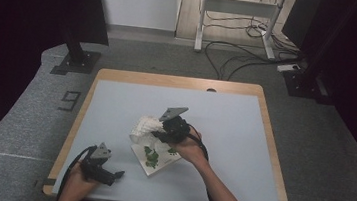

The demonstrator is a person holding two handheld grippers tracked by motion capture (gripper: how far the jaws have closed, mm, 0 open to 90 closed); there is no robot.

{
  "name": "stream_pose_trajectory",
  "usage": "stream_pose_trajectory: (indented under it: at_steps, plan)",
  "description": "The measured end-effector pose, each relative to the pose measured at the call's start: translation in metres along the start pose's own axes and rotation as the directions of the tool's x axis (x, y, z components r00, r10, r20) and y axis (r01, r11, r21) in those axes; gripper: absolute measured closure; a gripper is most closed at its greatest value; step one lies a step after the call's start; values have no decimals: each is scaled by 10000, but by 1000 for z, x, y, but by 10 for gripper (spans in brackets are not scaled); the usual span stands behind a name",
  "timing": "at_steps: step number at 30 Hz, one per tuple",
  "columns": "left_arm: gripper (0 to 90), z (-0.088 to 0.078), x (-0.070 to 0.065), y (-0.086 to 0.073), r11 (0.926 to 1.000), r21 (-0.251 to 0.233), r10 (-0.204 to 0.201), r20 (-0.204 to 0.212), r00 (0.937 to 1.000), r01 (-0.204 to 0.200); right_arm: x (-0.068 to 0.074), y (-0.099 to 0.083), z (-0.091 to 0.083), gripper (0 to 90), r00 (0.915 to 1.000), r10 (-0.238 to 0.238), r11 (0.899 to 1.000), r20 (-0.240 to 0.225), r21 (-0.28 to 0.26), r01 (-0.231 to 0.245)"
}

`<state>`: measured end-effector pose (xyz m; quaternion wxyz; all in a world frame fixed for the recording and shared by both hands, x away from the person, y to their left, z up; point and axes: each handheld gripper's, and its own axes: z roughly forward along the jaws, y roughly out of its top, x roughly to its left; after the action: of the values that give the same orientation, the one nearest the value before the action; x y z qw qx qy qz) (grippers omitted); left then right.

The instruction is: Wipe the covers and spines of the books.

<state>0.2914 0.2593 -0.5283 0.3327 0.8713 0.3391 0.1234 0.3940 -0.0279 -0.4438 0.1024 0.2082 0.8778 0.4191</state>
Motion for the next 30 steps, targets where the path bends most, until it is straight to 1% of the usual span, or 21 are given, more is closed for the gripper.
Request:
stream_pose_trajectory:
  at_steps: [6, 13, 20, 30]
  plan:
    - [8, 0, 0, 0, 10000, 1, -13, 6, 10000, 13, -7, -10, -12, 644, 9997, 107, 9999, 229, -56, -106]
    - [8, 0, 0, 0, 10000, -4, -21, 5, 10000, 21, -15, -20, -27, 639, 9988, 317, 9994, 385, -127, -312]
    - [8, 0, 0, 0, 10000, -4, -21, 5, 10000, 21, -28, -33, -46, 639, 9954, 617, 9979, 731, -225, -602]
    - [8, 0, 0, 0, 10000, -13, -44, 10, 10000, 44, -38, -49, -71, 639, 9891, 866, 9960, 1189, -313, -834]
